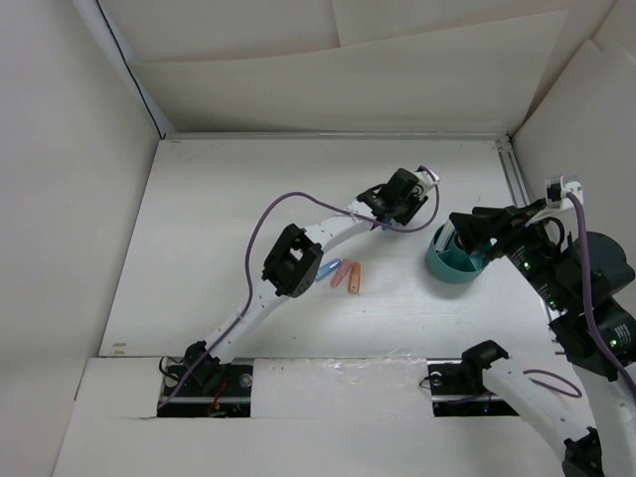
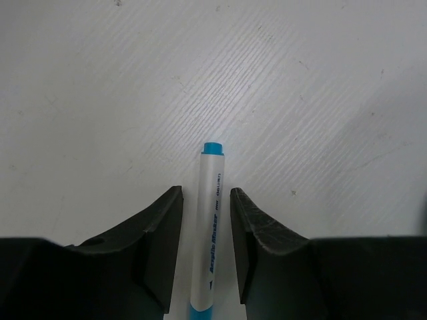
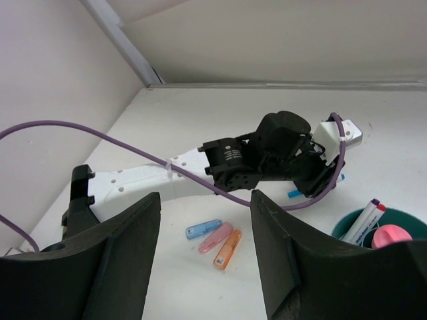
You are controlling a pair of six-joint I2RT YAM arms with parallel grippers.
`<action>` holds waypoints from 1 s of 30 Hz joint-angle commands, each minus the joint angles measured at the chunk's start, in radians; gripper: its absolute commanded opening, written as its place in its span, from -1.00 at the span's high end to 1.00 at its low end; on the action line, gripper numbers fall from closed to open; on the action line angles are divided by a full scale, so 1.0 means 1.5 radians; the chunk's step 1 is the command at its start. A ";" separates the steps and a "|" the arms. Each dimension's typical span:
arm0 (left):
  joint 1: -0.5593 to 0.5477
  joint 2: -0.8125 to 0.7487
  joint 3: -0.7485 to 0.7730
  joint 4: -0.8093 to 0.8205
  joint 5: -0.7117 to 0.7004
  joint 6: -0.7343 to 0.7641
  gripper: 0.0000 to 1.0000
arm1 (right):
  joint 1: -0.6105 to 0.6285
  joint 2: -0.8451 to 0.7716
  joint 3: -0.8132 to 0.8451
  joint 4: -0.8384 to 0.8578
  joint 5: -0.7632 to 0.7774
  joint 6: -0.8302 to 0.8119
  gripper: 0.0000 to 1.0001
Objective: Sort the stationery into containers
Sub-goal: Pick up the pen from the center of the board.
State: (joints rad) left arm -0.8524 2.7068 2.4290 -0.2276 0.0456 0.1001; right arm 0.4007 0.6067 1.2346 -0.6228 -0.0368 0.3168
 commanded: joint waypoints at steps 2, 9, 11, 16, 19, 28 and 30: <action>0.007 -0.012 -0.016 -0.065 0.007 -0.013 0.42 | 0.007 -0.007 0.007 0.008 -0.008 -0.007 -0.23; 0.007 -0.051 -0.093 -0.046 0.021 -0.034 0.85 | 0.007 -0.007 0.007 0.008 -0.002 -0.007 -0.23; 0.007 -0.068 -0.101 -0.046 0.013 -0.034 1.00 | 0.007 -0.007 0.007 0.008 -0.002 -0.007 -0.23; 0.007 -0.163 -0.198 0.017 0.013 -0.062 1.00 | 0.007 -0.007 0.007 0.008 0.011 -0.007 -0.23; 0.007 -0.243 -0.245 0.063 0.019 -0.083 1.00 | 0.007 -0.007 0.007 0.002 0.019 -0.007 -0.23; 0.007 -0.410 -0.354 0.150 0.025 -0.188 1.00 | 0.007 -0.013 -0.020 0.002 0.047 -0.013 -0.23; 0.007 -0.437 -0.393 0.199 0.040 -0.237 1.00 | 0.007 -0.020 -0.028 0.002 0.065 -0.013 -0.23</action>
State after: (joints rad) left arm -0.8440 2.1685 1.8950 -0.0666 0.0715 -0.1417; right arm 0.4011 0.5938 1.2068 -0.6292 0.0162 0.3119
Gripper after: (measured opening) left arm 0.108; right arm 0.611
